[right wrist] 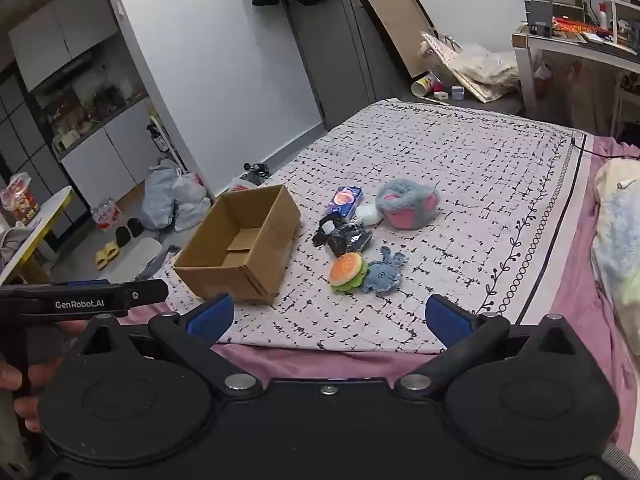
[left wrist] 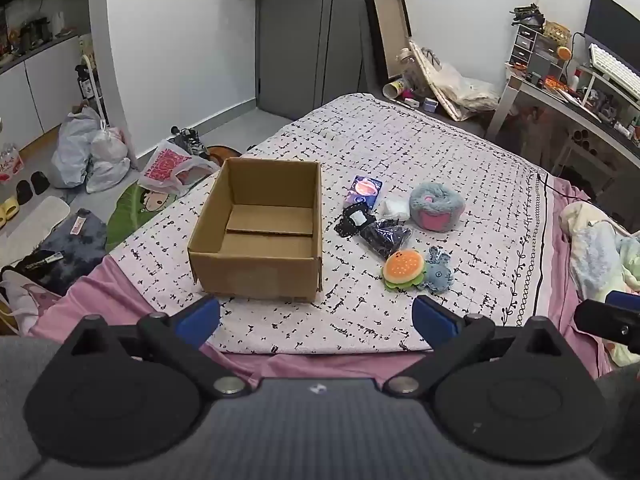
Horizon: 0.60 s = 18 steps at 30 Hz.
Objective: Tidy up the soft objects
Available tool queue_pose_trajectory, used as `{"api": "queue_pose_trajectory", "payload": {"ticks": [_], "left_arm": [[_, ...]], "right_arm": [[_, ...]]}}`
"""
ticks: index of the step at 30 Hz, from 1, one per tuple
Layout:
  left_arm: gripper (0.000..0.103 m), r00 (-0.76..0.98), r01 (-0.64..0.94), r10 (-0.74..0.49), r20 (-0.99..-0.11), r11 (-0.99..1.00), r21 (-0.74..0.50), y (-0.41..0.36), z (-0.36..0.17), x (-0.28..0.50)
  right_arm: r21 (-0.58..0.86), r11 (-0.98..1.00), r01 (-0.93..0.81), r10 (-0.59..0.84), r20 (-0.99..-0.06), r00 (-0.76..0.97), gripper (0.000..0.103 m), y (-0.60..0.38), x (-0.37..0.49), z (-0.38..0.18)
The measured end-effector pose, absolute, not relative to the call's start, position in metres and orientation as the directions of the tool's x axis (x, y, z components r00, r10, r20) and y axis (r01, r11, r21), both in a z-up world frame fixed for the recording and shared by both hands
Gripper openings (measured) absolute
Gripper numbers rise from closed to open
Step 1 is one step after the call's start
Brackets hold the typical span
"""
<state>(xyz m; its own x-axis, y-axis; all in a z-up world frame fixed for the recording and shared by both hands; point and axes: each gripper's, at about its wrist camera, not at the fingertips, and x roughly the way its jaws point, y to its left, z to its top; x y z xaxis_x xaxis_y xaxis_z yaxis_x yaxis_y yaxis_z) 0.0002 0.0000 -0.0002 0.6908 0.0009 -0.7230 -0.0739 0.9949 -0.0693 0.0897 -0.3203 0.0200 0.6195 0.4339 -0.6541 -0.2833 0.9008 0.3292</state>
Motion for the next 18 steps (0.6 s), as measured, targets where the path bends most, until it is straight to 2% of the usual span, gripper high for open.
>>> {"api": "queue_pose_trajectory", "payload": {"ticks": [18], "left_arm": [[0.102, 0.713, -0.036, -0.017, -0.701, 0.998, -0.060, -0.008, 0.006, -0.004]], "right_arm": [[0.380, 0.887, -0.263, 0.458, -0.652, 0.604, 0.103, -0.318, 0.088, 0.020]]}}
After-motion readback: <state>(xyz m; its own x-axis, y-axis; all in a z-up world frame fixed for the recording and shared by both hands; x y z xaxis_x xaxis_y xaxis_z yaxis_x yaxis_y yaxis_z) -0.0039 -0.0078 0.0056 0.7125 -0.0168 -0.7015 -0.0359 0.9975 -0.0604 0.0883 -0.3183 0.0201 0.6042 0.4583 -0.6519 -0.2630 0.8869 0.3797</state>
